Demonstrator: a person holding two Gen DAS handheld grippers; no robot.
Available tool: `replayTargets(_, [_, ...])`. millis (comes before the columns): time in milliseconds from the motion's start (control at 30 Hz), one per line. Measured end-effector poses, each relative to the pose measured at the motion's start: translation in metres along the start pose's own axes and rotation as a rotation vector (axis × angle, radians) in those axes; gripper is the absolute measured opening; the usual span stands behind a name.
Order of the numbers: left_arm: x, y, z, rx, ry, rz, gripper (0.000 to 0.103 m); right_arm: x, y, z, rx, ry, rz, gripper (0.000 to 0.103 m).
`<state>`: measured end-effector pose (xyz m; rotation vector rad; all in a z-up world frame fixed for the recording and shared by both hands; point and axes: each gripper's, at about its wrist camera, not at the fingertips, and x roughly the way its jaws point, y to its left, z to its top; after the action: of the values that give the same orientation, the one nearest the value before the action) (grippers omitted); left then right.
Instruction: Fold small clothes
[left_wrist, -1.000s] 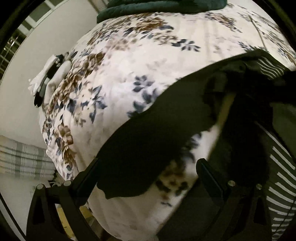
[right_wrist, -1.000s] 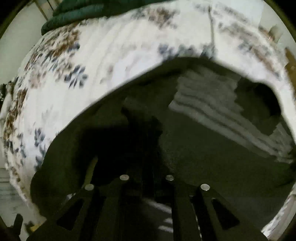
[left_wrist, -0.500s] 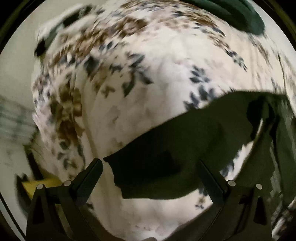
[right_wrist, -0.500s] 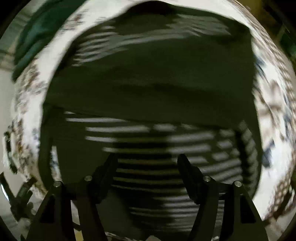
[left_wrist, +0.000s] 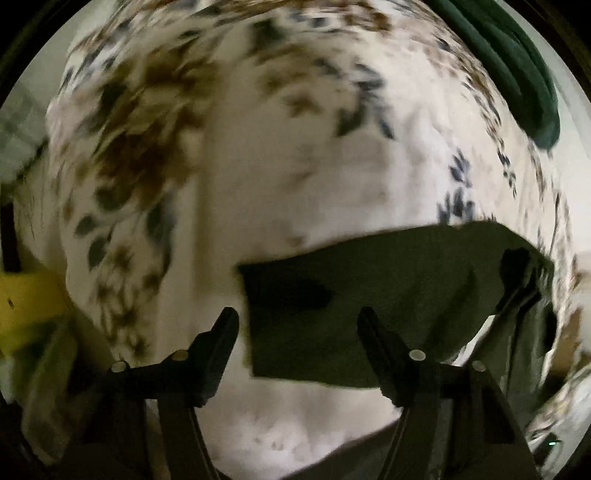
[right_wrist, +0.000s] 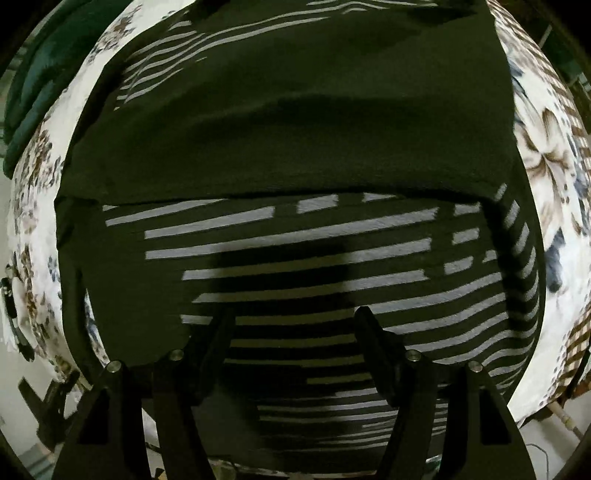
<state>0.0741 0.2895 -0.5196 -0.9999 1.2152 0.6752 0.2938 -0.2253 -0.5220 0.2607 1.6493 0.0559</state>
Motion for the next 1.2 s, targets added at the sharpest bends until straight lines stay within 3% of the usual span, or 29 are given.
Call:
replayTargets(133, [0.028, 0.023, -0.008, -0.136, 0.084, -0.138, 0.065, 0.000, -0.009, 0.002, 0.015, 0.008, -0.001, 0.069])
replayTargets(200, [0.041, 0.018, -0.009, -0.143, 0.085, -0.140, 0.065, -0.001, -0.006, 0.004, 0.019, 0.012, -0.002, 0.069])
replayTargets(333, [0.038, -0.010, -0.002, -0.106, -0.024, -0.123, 0.065, 0.000, -0.007, 0.008, 0.012, 0.016, -0.012, 0.069])
replayTargets(400, [0.024, -0.024, 0.003, -0.072, -0.092, -0.101, 0.007, 0.001, -0.008, 0.008, 0.007, 0.014, -0.014, 0.069])
replayTargets(567, [-0.024, -0.056, 0.013, 0.065, -0.197, -0.064, 0.007, -0.008, -0.021, 0.011, 0.016, -0.004, 0.007, 0.069])
replayTargets(667, [-0.066, -0.084, 0.016, 0.157, -0.263, -0.086, 0.007, -0.019, -0.029, 0.014, 0.035, -0.027, 0.042, 0.069])
replayTargets(767, [-0.099, -0.135, 0.012, 0.299, -0.309, -0.128, 0.007, -0.042, -0.050, 0.016, 0.067, -0.064, 0.084, 0.069])
replayTargets(833, [-0.110, -0.199, -0.002, 0.424, -0.335, -0.174, 0.007, -0.053, -0.065, 0.016, 0.094, -0.089, 0.101, 0.069])
replayTargets(933, [-0.108, -0.283, -0.032, 0.559, -0.316, -0.263, 0.007, -0.066, -0.081, 0.008, 0.150, -0.127, 0.111, 0.069])
replayTargets(1100, [-0.068, -0.435, -0.136, 0.834, -0.192, -0.398, 0.007, -0.079, -0.121, 0.013, 0.246, -0.206, 0.085, 0.069])
replayTargets(1200, [-0.043, -0.490, -0.197, 0.965, -0.128, -0.433, 0.007, -0.090, -0.157, 0.019, 0.295, -0.234, 0.064, 0.069])
